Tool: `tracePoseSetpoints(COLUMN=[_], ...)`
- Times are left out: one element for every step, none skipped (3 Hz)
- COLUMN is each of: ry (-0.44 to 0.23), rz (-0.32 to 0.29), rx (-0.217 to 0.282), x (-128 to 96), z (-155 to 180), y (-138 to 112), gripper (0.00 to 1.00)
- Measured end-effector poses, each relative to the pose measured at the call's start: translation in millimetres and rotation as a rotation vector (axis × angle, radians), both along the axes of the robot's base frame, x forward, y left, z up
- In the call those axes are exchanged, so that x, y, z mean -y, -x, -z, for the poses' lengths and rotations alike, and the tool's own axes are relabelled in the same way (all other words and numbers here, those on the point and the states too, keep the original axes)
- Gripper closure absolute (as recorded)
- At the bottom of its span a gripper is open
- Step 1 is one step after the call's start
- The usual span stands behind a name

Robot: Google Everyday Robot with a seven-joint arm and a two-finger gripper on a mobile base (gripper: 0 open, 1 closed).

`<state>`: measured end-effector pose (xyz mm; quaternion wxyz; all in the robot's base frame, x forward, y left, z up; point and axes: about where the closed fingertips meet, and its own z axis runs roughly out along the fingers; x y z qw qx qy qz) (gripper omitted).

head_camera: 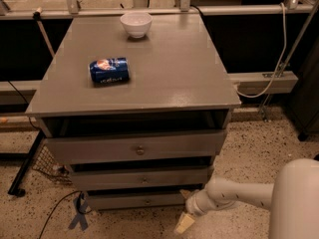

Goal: Open bottom drawer

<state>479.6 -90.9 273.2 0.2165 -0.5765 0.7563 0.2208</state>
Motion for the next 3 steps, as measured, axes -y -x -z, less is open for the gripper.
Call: tracePoseSetpoints(ry=[0.015,0.019,0.019], rz=[-0.011,-0.002,-0.002], rx=[0.015,0.043,0.043], x=[1,5,5], z=[14,40,40], y=[-1,-9,-9], gripper=[0.0,0.0,0.0])
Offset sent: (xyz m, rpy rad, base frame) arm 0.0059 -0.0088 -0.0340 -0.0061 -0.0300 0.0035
